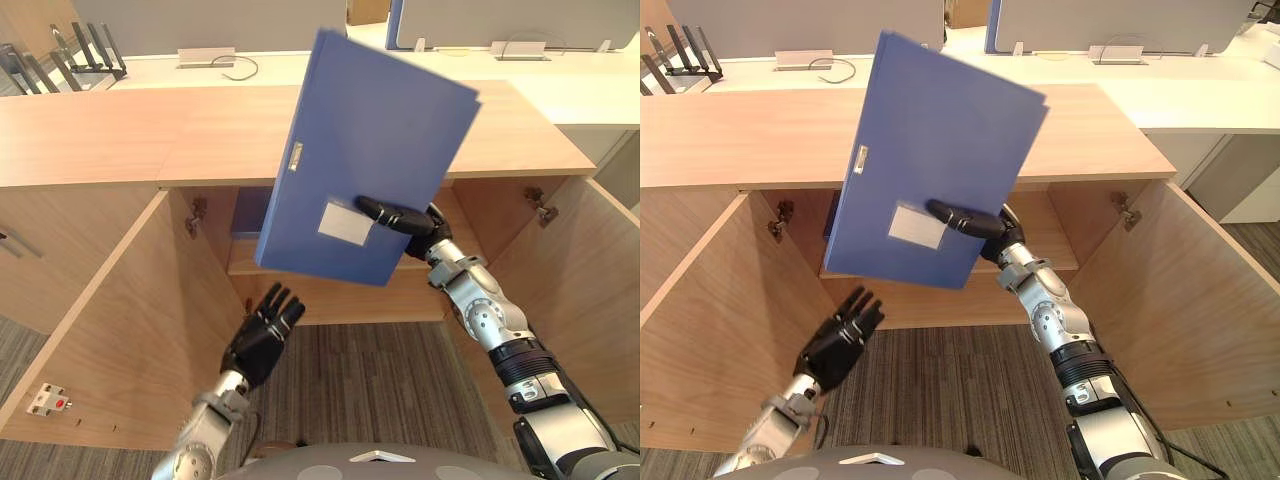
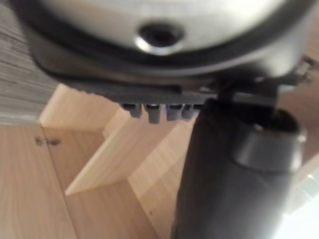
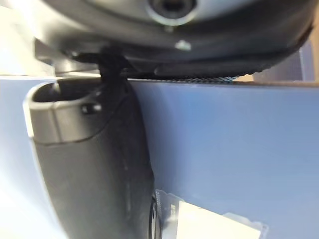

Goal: Walk over to the cabinet, pick up the folder, carry it to the office cabinet, place the folder inside the office cabinet, then close the office cabinet door

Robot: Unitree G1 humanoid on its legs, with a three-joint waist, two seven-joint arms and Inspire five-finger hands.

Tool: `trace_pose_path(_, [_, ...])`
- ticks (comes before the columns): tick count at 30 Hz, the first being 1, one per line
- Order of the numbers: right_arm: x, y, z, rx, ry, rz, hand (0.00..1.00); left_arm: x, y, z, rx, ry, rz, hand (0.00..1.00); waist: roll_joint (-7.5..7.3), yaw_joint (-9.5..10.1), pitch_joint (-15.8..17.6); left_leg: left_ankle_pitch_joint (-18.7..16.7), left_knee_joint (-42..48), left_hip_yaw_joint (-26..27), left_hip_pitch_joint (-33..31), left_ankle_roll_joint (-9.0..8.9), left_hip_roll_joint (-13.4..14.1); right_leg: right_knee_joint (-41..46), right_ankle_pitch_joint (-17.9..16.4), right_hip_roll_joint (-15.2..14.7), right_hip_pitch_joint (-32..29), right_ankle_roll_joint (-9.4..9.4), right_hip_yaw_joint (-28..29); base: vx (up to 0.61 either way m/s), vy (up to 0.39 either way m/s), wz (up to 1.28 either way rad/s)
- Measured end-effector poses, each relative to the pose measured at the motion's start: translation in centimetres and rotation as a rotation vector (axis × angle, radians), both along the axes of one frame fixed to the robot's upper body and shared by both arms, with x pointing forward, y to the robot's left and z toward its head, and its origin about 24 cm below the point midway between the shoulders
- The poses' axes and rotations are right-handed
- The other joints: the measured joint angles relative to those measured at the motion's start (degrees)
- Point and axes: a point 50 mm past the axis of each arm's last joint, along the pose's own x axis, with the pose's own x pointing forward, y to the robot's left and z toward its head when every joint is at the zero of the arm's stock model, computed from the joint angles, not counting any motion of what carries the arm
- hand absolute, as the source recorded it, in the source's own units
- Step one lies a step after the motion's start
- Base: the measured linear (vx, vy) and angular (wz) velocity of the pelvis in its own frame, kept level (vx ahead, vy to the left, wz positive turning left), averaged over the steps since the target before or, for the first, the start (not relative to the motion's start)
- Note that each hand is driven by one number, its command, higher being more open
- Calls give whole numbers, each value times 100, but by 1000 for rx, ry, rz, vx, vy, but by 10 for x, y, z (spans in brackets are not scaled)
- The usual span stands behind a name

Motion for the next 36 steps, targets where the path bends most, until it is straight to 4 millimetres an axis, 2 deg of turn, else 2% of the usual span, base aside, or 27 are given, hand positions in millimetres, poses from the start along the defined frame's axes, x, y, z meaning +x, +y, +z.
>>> trace_pose_path(3, [-13, 0, -21, -52, 48, -10, 0, -7, 4, -11, 74, 54, -5, 100, -2, -11, -3, 72, -100, -3, 19, 7, -6, 8, 0, 1, -34, 2, -3, 0, 0, 0])
trace_pose_path(8, [-38, -1, -84, -363, 262, 29, 0, -19, 7, -32, 197, 152, -52, 100, 1, -32, -6, 189, -245, -37, 42, 16, -22, 52, -4, -6, -87, 10, -40, -10, -3, 3])
trace_pose_path(11, [-49, -3, -108, -549, 339, 66, 0, -38, 8, -53, 309, 279, -124, 100, 2, -81, -7, 258, -301, -109, 49, 24, -40, 76, -6, -8, -88, 14, -114, -38, -14, 14])
trace_pose_path(12, [-52, -4, -113, -628, 350, 85, 0, -46, 9, -60, 339, 323, -124, 100, -1, -122, -5, 304, -354, -148, 65, 27, -48, 85, -6, -9, -84, 15, -146, -61, -16, 14])
trace_pose_path(16, [-54, -9, -121, -823, 350, 81, 0, -51, 12, -66, 412, 356, -160, 100, 24, -140, -29, 410, -464, -168, 141, 32, -66, 115, 6, -17, -75, 31, -147, -69, -7, 3])
trace_pose_path(19, [-54, -16, -125, -1056, 303, 93, 0, -55, 12, -72, 414, 387, -148, 100, 28, -166, -78, 488, -620, -165, 249, 39, -82, 107, 15, -28, -65, 48, -141, -83, 11, -2])
trace_pose_path(20, [-55, -22, -129, -1194, 284, 151, 0, -57, 14, -74, 398, 413, -105, 100, 23, -149, -121, 528, -685, -168, 273, 42, -92, 86, 22, -32, -62, 58, -143, -41, 12, 2])
trace_pose_path(23, [-69, -37, -147, -1378, 347, 267, 0, -69, 26, -81, 413, 499, -22, 100, -52, -90, -122, 607, -794, -255, 325, 32, -100, 81, 25, -40, -29, 62, -222, -35, 6, 11])
trace_pose_path(26, [-74, -46, -154, -1359, 419, 232, 0, -88, 35, -88, 438, 593, -1, 100, -65, -126, -93, 619, -793, -319, 315, 37, -118, 77, 25, -81, -6, 63, -286, -11, 13, 14])
trace_pose_path(28, [-75, -54, -158, -1270, 499, 161, 0, -100, 41, -92, 477, 653, -11, 100, -37, -101, -102, 625, -793, -342, 333, 45, -125, 73, 25, -83, 23, 63, -305, 3, 8, 7])
trace_pose_path(30, [-77, -58, -164, -1109, 613, 48, 0, -108, 44, -95, 493, 694, -11, 100, -23, -75, -102, 626, -793, -352, 333, 47, -124, 69, 26, -77, 27, 62, -314, 0, 0, 0])
trace_pose_path(32, [-81, -59, -172, -848, 738, -136, 0, -115, 43, -98, 486, 735, 4, 100, 3, -39, -86, 629, -792, -370, 339, 49, -125, 68, 26, -56, 44, 62, -333, -15, -19, 4])
trace_pose_path(35, [-82, -57, -174, -592, 809, -315, 0, -114, 41, -100, 462, 757, 46, 100, 62, -23, -41, 629, -794, -399, 395, 49, -133, 59, 26, -62, 121, 62, -362, -7, -4, 5])
trace_pose_path(36, [-82, -57, -175, -445, 844, -403, 0, -117, 40, -101, 450, 776, 77, 100, 90, -25, -54, 628, -797, -422, 402, 48, -140, 47, 23, -69, 143, 62, -390, -28, -4, 8])
